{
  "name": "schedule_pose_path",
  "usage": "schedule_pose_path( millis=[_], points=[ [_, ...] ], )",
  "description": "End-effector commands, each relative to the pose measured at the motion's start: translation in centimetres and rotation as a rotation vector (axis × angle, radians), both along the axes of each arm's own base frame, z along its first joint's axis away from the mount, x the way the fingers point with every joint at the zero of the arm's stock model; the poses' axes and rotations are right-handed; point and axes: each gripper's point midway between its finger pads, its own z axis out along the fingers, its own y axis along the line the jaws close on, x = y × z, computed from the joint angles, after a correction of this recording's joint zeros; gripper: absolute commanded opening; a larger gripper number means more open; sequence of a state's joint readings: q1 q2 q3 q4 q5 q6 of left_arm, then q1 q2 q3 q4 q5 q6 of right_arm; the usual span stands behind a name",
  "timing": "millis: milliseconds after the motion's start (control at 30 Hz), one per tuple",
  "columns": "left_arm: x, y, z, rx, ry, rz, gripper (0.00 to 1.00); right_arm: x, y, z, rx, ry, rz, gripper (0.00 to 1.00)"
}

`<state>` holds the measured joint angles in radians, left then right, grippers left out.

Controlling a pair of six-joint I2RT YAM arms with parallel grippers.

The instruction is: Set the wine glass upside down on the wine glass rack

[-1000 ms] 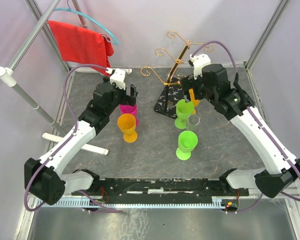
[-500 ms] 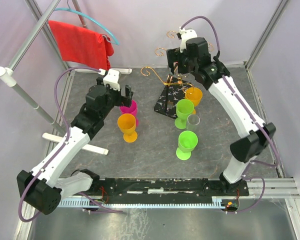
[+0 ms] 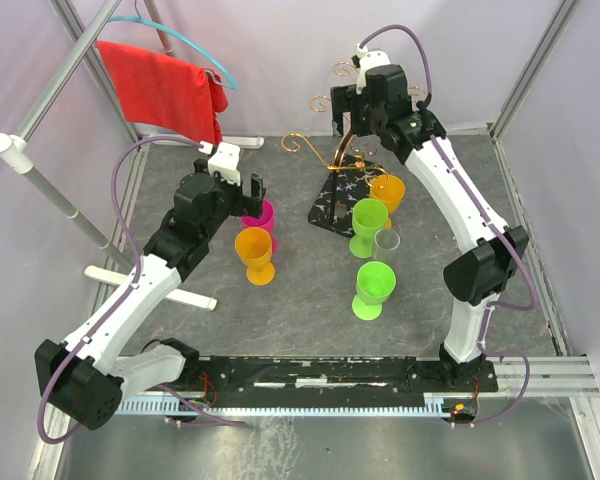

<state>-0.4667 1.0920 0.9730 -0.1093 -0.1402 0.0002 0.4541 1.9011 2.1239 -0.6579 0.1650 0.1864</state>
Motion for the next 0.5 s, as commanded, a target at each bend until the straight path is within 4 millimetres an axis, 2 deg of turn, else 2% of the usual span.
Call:
schedule_pose_path(
  millis=[0,200,467],
  points=[
    [0.4,-0.1,0.7,-0.001,-0.035,0.004,0.99,0.8,0.2,-0.9,0.002,-0.002,-0.007,1.0],
    [0.5,0.0,0.5,-0.001,-0.037,0.008,0.99,2.1,0.1,-1.7,-0.051,0.004,0.003,1.0],
    [0.7,0.0,0.2,0.003,-0.031,0.012,0.99,3.5,-1.7,-3.2,-0.089,0.022,-0.007,1.0]
  ],
)
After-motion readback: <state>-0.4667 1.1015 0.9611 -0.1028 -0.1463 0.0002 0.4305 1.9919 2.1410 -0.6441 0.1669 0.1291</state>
